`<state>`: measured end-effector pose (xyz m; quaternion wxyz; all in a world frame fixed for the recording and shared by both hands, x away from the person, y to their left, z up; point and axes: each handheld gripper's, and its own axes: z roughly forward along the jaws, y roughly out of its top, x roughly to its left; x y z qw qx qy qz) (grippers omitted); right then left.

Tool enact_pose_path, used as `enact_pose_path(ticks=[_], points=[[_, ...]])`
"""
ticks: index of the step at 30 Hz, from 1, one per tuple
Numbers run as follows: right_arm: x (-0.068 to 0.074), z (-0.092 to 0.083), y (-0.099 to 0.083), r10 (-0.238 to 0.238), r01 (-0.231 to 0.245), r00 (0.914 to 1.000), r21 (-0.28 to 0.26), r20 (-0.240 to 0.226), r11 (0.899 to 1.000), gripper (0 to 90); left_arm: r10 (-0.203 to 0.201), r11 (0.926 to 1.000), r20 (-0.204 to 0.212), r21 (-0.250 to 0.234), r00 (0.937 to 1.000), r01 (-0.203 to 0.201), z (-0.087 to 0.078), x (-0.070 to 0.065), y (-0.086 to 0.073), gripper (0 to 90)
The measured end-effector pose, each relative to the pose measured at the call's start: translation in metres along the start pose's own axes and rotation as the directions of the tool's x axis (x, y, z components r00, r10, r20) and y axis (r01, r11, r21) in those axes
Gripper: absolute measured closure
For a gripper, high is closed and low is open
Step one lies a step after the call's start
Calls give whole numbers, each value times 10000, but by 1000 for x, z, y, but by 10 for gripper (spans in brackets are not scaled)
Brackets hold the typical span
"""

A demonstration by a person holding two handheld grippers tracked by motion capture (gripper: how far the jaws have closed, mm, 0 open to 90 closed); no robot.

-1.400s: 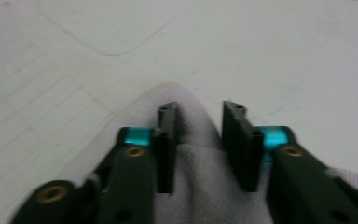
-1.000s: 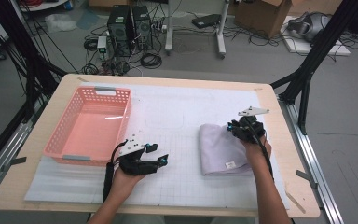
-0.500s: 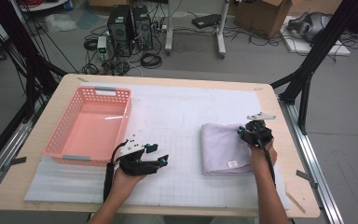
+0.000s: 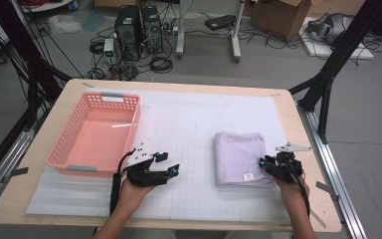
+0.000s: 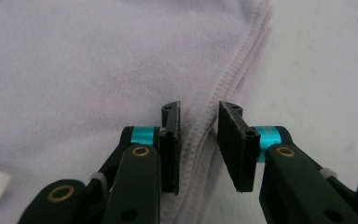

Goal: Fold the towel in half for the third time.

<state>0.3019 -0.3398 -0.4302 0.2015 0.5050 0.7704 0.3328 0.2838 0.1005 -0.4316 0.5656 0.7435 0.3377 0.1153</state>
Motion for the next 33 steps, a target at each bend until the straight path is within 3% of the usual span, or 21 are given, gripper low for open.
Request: enact_pose_path(ticks=[1,7,11,14,16,18,22,25,28,33], points=[[-1,-4,-3,0,0,10000,16,36,10000,683,-11,10000,27,24,10000,11,0,0,0,358],[-3,-29,-15,227,-245,9996,-1068,-181,9940,622,33,9999,310,-138,9995,-28,0,-1,0,303],[9,-35,-17,-549,392,9932,-1503,-1023,9879,664,-35,10000,48,-53,10000,35,1,-1,0,209],[17,-29,-20,-1025,880,9864,-1137,-1287,9896,690,-40,9999,-3,-103,10000,40,1,0,0,207],[17,-24,-27,-1254,1197,9857,-560,-1128,9912,701,-62,9999,-17,-141,10000,62,1,0,0,206],[14,-27,-31,-1036,996,9882,-404,-1125,9942,711,-25,9999,-50,-140,10000,24,0,0,0,206],[18,-34,-32,-1412,1414,9860,-43,-886,9899,713,29,9999,-142,-150,9999,-31,-2,1,0,205],[18,-36,-25,-1330,1322,9854,-151,-1064,9911,608,61,9999,-195,-97,9998,-62,-2,2,0,204],[17,-34,-9,-1157,1052,9877,-1003,-1053,9894,537,160,9999,-175,-29,9997,-160,-1,2,-1,204],[21,-9,30,-1360,1230,9869,-1402,-868,9824,580,306,9994,51,-183,9995,-305,1,2,-2,204]])
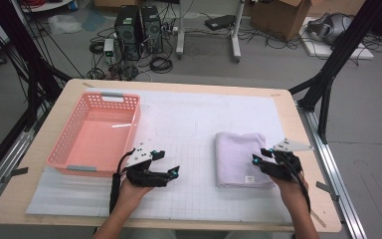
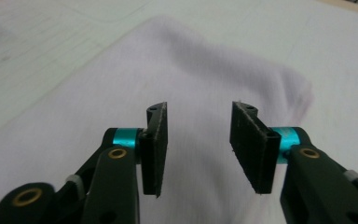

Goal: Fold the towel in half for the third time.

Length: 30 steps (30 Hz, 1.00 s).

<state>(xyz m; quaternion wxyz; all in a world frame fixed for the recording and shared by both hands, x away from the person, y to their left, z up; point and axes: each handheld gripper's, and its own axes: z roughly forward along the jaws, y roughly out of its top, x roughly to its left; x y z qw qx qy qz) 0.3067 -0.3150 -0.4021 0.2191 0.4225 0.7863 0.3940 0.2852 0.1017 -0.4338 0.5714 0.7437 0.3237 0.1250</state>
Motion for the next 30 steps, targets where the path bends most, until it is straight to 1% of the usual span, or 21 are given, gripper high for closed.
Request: enact_pose_path(ticks=[1,2,4,6,8,9,11,12,14,15,16,17,18,19,20,22,23,26,28,29,30], points=[[-1,8,6,38,-38,10000,-50,30,10000,593,36,10000,12,-51,10000,-36,0,0,0,204],[-1,17,13,240,-240,9997,30,37,9997,607,42,10000,37,-27,10000,-42,0,0,0,204],[-3,35,25,335,-337,9994,188,122,9993,674,173,9998,6,-15,9999,-173,2,-1,-1,204],[-3,49,33,346,-354,9991,315,226,9989,718,340,9994,-3,11,9994,-340,3,-2,-1,206],[-5,66,38,612,-625,9978,616,237,9961,737,460,9989,-46,3,9989,-460,4,-3,-2,206],[-5,71,39,618,-639,9977,764,289,9950,745,470,9989,-57,34,9989,-470,5,-4,-2,206],[-6,84,39,582,-658,9961,1204,660,9905,771,462,9989,-48,47,9989,-462,5,-4,-2,207],[-7,89,37,538,-680,9935,1438,1004,9873,788,413,9991,-41,35,9991,-413,5,-5,-2,206],[-10,92,35,846,-1039,9866,1372,1395,9851,791,382,9993,-78,42,9992,-381,4,-5,-2,207],[-11,92,35,925,-1141,9826,1307,1612,9848,783,351,9994,-65,26,9994,-351,4,-4,-2,206],[-10,90,35,835,-1079,9793,1268,1843,9860,763,355,9994,-94,1,9993,-355,3,-4,-2,207],[-11,88,36,938,-1153,9807,1199,1717,9861,727,358,9994,-125,-9,9993,-358,3,-4,-2,207],[-12,82,36,1030,-1187,9831,991,1512,9880,703,304,9995,-137,-60,9994,-305,2,-3,-2,207],[-13,77,36,928,-1064,9846,867,1485,9905,702,304,9995,-137,-60,9994,-305,2,-3,-2,206],[-13,67,34,908,-1000,9848,563,1480,9934,697,242,9996,-148,-114,9996,-243,1,-2,-1,206],[-14,52,30,1076,-1103,9876,170,1143,9938,688,194,9996,-195,-200,9996,-198,0,-2,-1,204],[-14,43,26,986,-992,9903,13,980,9951,687,187,9996,-153,-216,9997,-191,-1,-1,-1,202],[-10,23,12,770,-767,9955,-72,544,9970,685,105,9997,-215,-214,9997,-110,-1,-2,-1,198],[-5,12,-1,419,-424,9986,135,337,9990,680,100,9997,-141,-239,9998,-104,-2,-2,0,198],[-2,9,-6,437,-441,9987,183,244,9989,666,114,9994,-158,-310,9998,-119,-2,-2,0,198],[1,4,-13,282,-287,9994,268,193,9992,661,119,9993,-166,-338,9998,-125,-2,-2,0,198]])
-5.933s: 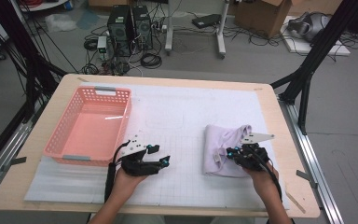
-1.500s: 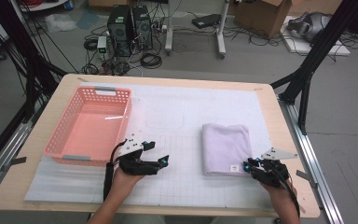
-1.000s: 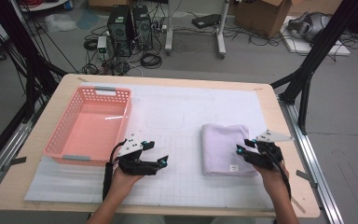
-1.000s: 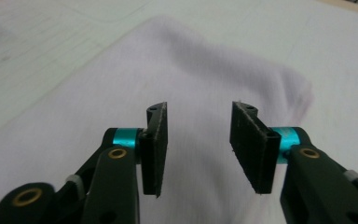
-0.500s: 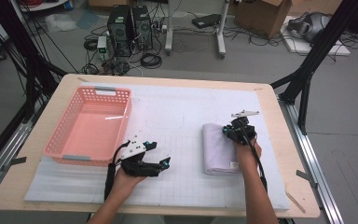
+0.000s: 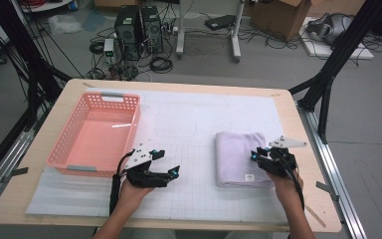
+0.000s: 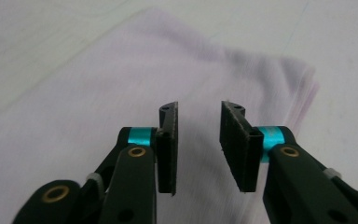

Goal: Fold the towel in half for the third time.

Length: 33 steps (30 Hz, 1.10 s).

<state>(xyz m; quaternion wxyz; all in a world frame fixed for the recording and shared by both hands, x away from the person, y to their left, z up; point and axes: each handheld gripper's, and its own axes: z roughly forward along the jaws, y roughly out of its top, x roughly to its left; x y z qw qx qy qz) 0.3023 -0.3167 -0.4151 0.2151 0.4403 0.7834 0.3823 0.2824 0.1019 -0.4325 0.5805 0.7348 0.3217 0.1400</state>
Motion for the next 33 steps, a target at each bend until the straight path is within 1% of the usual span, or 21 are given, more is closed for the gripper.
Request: enact_pose_path(ticks=[2,3,4,5,7,9,10,11,12,13,15,18,19,20,23,24,27,29,30,32,33], points=[[2,-5,-11,15,-14,9999,87,-101,10000,645,-84,9999,-22,-89,10000,84,0,0,0,197],[3,-7,-17,-93,95,9999,204,-103,9997,647,-75,9999,-41,-101,10000,75,0,0,0,197],[4,-7,-22,-180,179,9998,427,17,9989,649,-69,9999,-12,-94,10000,69,0,1,0,197],[4,-8,-28,-296,288,9995,495,144,9984,651,-114,9998,2,-131,9999,114,0,1,0,197],[3,-13,-34,-194,181,9994,441,291,9989,654,-114,9998,-1,-153,9999,114,-1,2,1,197],[2,-19,-38,-500,470,9973,552,536,9974,653,-121,9995,8,-275,9999,121,-1,2,1,197],[2,-22,-39,-431,403,9976,517,548,9978,652,-106,9996,33,-256,9999,107,-2,2,1,198],[1,-25,-40,-353,328,9979,447,543,9985,638,-155,9995,71,-284,9999,156,-1,3,0,198],[0,-29,-42,-213,200,9988,298,442,9994,615,-184,9996,82,-201,9998,186,-1,3,1,199],[-2,-33,-43,-30,29,9995,40,313,10000,595,-194,9997,80,-144,9998,195,-1,4,0,199],[-4,-45,-44,354,-348,9993,-527,113,9980,519,-205,9998,134,-45,9997,206,-1,5,0,199],[-5,-57,-46,668,-642,9976,-1139,188,9914,418,78,9997,180,-235,9998,-74,-1,7,0,198],[-5,-61,-47,654,-617,9975,-1269,250,9900,388,190,9993,70,-334,9998,-188,-1,7,0,199],[-5,-64,-47,567,-519,9979,-1342,322,9896,357,334,9987,-15,-381,9994,-334,-1,7,0,199],[-3,-67,-50,281,-204,9981,-1377,542,9903,296,354,9990,-167,-252,9992,-358,-1,7,-1,208],[-4,-68,-50,300,-228,9981,-1327,529,9909,285,281,9993,-160,-237,9995,-284,0,7,-1,208],[-7,-69,-51,420,-346,9980,-1459,478,9887,233,287,9994,-283,-159,9992,-291,-1,7,-1,208],[-8,-71,-50,476,-398,9978,-1573,461,9868,210,149,9998,-314,-105,9994,-152,-1,7,-1,200],[-8,-72,-50,548,-465,9974,-1621,474,9857,209,7,9999,-353,-142,9994,-12,-1,7,-1,199],[-10,-72,-49,541,-451,9973,-1688,496,9846,206,-67,9999,-431,-147,9990,61,-1,8,-1,199],[-10,-72,-50,568,-480,9972,-1653,488,9851,203,-112,9998,-395,-183,9992,105,-2,8,-1,199]])
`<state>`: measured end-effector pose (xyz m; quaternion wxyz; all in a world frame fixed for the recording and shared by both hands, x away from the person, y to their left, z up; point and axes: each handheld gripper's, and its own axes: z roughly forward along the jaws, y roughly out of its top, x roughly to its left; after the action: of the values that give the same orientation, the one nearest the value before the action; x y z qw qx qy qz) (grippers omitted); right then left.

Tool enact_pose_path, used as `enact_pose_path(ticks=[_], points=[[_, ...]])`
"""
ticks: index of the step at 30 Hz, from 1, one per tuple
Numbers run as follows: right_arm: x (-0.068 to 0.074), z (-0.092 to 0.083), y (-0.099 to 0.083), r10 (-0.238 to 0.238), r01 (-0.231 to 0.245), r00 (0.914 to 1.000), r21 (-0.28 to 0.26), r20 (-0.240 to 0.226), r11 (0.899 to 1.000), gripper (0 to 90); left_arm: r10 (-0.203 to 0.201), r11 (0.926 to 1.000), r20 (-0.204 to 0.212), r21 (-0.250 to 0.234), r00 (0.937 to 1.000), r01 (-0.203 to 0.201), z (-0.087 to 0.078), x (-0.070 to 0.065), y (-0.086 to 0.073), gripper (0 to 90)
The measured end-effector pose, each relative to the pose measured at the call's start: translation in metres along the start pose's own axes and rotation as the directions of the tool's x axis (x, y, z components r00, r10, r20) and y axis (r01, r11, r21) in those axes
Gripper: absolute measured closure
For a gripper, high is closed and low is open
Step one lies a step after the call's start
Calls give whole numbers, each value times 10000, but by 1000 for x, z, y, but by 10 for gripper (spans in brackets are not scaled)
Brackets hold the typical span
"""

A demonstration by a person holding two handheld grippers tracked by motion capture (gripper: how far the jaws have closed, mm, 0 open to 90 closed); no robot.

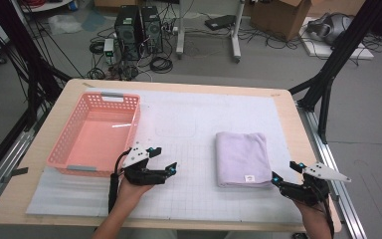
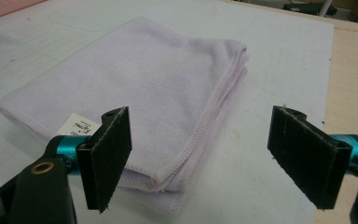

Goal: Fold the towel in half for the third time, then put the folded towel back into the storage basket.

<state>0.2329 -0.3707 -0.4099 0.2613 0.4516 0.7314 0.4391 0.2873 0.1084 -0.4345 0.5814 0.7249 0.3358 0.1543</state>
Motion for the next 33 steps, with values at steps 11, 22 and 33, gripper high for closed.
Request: enact_pose_path(ticks=[11,22,33], points=[[1,6,-3,-175,178,9998,345,-83,9992,191,-9,9998,-18,-173,10000,9,-2,2,0,202],[1,7,-2,-144,146,9999,373,-60,9992,191,-159,9998,47,-126,9999,159,1,2,-1,204],[2,8,-3,-62,69,9999,544,-134,9985,191,-394,9990,245,235,9989,388,14,-2,9,206]])
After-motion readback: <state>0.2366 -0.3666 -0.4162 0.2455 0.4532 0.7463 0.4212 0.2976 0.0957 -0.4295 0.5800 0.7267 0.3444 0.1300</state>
